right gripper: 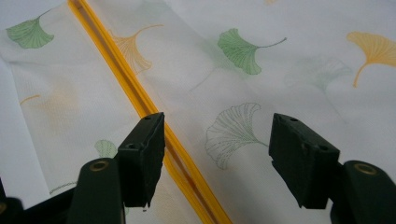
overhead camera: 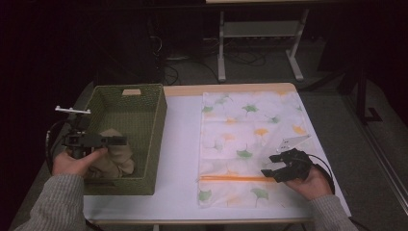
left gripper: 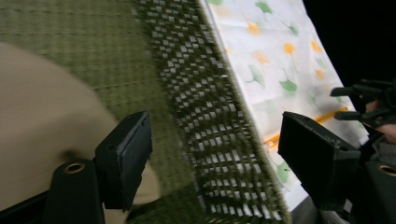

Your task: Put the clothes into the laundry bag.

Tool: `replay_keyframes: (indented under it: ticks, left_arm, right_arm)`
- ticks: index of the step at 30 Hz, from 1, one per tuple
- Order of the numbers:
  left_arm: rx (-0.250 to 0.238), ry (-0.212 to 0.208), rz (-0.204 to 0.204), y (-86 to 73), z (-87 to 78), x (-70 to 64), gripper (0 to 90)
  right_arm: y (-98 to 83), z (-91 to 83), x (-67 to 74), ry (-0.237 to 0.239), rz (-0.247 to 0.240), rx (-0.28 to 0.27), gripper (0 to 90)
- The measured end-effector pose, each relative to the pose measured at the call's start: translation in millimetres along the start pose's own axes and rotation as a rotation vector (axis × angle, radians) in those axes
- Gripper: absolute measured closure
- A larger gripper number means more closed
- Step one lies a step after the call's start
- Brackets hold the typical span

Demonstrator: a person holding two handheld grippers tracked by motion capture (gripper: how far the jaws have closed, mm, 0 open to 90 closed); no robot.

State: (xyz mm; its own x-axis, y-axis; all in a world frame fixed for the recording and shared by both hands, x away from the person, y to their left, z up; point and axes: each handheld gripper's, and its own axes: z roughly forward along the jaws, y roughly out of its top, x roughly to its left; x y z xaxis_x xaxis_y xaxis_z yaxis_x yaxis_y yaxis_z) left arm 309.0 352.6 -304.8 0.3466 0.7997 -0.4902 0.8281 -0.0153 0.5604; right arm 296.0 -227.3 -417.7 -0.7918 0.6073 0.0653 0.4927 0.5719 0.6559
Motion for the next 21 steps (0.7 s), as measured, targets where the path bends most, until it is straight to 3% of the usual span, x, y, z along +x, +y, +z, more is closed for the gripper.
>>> replay_keyframes:
  ticks: [12, 21]
  left_arm:
    - [-0.046, 0.095, -0.064, -5.1, -30.3, 36.1, 23.9]
    - [-0.006, 0.218, -0.071, -11.9, -30.4, 53.1, 23.8]
  right_arm:
    - [-0.6, 1.6, -1.2, 0.002, 0.012, 0.015, 34.9]
    - [-0.8, 2.0, -1.4, 0.001, 0.011, 0.021, 35.0]
